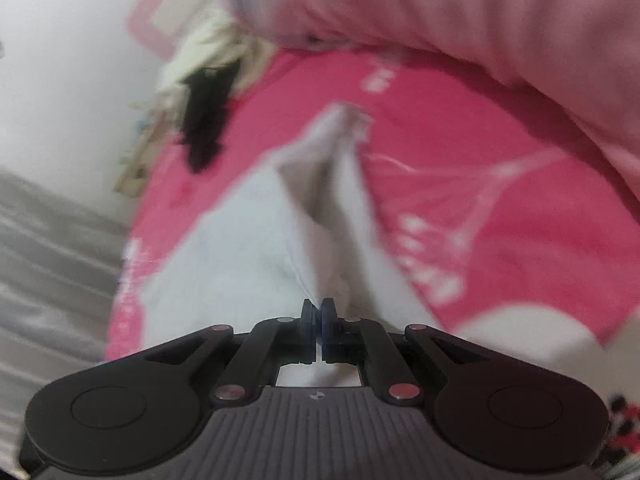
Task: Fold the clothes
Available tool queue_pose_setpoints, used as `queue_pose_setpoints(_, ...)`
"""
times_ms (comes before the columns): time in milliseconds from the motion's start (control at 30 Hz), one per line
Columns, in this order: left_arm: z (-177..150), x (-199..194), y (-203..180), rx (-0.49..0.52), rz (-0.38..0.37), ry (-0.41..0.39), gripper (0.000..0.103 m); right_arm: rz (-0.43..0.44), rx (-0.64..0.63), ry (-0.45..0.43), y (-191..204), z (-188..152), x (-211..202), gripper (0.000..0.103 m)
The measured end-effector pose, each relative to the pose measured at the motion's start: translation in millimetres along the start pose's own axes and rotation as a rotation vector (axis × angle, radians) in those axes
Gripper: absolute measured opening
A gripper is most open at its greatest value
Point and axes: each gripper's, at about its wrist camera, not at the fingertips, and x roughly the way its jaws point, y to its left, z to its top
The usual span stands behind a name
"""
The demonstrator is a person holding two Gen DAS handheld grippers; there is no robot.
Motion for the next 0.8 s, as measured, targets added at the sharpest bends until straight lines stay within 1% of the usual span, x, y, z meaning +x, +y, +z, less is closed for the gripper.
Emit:
queue_pose_setpoints(67, 0, -1, 2, -0.006, -0.001, 0.001, 0.047, -0.031, 0.039, 0.021, -7, -1, 5, 0.009)
queue_pose_setpoints(100, 0, -2, 3, -0.010, -0.001, 0.001, 0.047, -0.061, 0.024, 0.017, -6, -2, 3, 0.013)
queue_pose_setpoints(133, 0, -4, 3, -0.013, 0.002, -0.004, 0.047, -0.091, -0.018, 0.003, -2, -2, 0, 0.019)
queue_pose_setpoints(200, 0, -8, 4, -0.019, 0.005, -0.019, 0.047, -0.146, -0.131, -0.042, 11, -2, -10, 0.019)
queue_pose_setpoints(300, 2, -12, 5, -0.026, -0.009, -0.047, 0.047, -0.193, -0.315, -0.140, 38, 1, -24, 0.019)
queue_pose_setpoints(333, 3, -13, 6, -0.024, -0.018, -0.048, 0.047, -0.190, -0.371, -0.169, 47, 3, -26, 0.019)
queue_pose_setpoints(400, 2, -7, 3, -0.016, -0.026, -0.027, 0.047, -0.157, -0.486, -0.209, 65, 7, -26, 0.019)
queue_pose_setpoints(500, -1, 2, -1, -0.007, -0.031, 0.005, 0.048, -0.107, -0.648, -0.188, 87, 10, -4, 0.019)
queue_pose_setpoints(533, -3, 4, -2, -0.004, -0.029, 0.007, 0.048, -0.103, -0.676, -0.170, 88, 12, 7, 0.017)
queue_pose_setpoints(567, -4, 5, -3, -0.003, -0.027, 0.008, 0.048, -0.107, -0.689, -0.153, 87, 14, 19, 0.017)
queue_pose_setpoints(600, -4, 5, -2, -0.007, -0.029, 0.007, 0.049, -0.137, -0.688, -0.134, 80, 17, 31, 0.017)
queue_pose_setpoints(667, -4, 5, -1, -0.023, -0.039, 0.008, 0.049, -0.229, -0.660, -0.097, 61, 26, 54, 0.010)
queue_pose_setpoints(700, -4, 5, 0, -0.030, -0.044, 0.009, 0.049, -0.241, -0.628, -0.099, 50, 32, 56, 0.007)
queue_pose_setpoints(733, -3, 5, 1, -0.038, -0.049, 0.010, 0.049, -0.228, -0.601, -0.107, 44, 37, 52, 0.005)
queue_pose_setpoints(767, -4, 5, 2, -0.045, -0.052, 0.010, 0.049, -0.226, -0.597, -0.122, 44, 39, 46, 0.011)
queue_pose_setpoints(800, -4, 5, 2, -0.049, -0.055, 0.008, 0.049, -0.224, -0.615, -0.148, 48, 39, 37, 0.012)
